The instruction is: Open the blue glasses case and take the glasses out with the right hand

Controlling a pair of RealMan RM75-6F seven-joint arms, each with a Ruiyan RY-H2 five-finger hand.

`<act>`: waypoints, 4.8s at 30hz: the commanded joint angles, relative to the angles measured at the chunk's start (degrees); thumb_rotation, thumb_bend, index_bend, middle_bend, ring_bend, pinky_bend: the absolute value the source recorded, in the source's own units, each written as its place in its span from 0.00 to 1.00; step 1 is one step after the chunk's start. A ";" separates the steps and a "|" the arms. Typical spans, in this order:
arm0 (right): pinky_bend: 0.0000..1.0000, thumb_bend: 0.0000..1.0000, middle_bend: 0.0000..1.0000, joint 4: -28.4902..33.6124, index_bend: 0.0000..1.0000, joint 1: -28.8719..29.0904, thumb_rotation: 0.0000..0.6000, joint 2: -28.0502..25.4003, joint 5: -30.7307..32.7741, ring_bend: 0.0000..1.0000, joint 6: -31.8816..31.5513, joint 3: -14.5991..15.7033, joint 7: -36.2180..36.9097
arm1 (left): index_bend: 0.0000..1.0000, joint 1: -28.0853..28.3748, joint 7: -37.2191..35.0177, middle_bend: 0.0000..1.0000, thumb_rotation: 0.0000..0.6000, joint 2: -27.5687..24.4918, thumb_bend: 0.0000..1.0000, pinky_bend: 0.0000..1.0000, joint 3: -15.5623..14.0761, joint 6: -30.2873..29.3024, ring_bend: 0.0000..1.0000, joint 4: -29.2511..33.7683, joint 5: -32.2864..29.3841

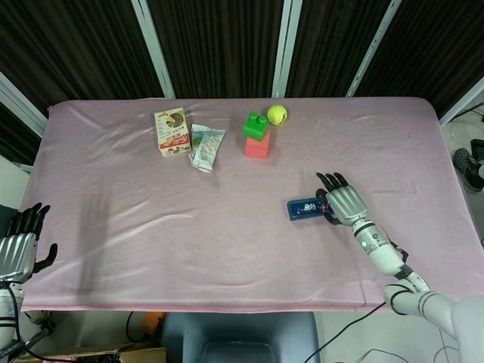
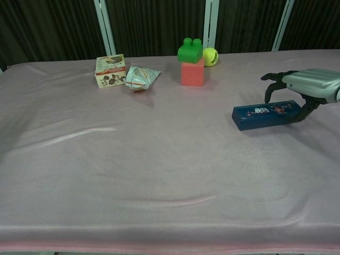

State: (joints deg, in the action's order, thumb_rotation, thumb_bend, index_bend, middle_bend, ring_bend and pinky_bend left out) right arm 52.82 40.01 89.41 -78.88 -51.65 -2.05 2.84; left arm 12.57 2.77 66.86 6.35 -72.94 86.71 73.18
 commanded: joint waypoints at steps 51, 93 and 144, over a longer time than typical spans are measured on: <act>0.00 0.63 0.09 2.87 0.60 -0.04 1.00 -1.36 1.18 0.00 2.72 -3.80 -3.26 | 0.00 0.18 0.43 0.00 1.00 -0.04 0.41 0.02 -0.50 0.33 0.00 -0.04 0.18; 0.00 0.51 0.06 21.52 0.43 4.39 1.00 -5.16 13.00 0.00 7.64 -3.79 -26.49 | 0.00 -0.08 -2.78 0.00 1.00 -0.95 0.41 0.02 -0.42 -0.08 0.00 -0.29 1.19; 0.00 0.55 0.06 21.13 0.47 -3.19 1.00 -14.54 -0.10 0.00 3.13 3.84 -13.05 | 0.00 1.17 2.16 0.00 1.00 0.96 0.41 0.02 -0.65 1.89 0.00 -0.24 -0.65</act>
State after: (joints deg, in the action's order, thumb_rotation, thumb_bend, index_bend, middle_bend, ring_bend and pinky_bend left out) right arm 74.93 36.04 73.95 -79.98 -49.48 2.68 -9.40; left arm 13.73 4.93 67.82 5.70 -71.05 86.47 72.53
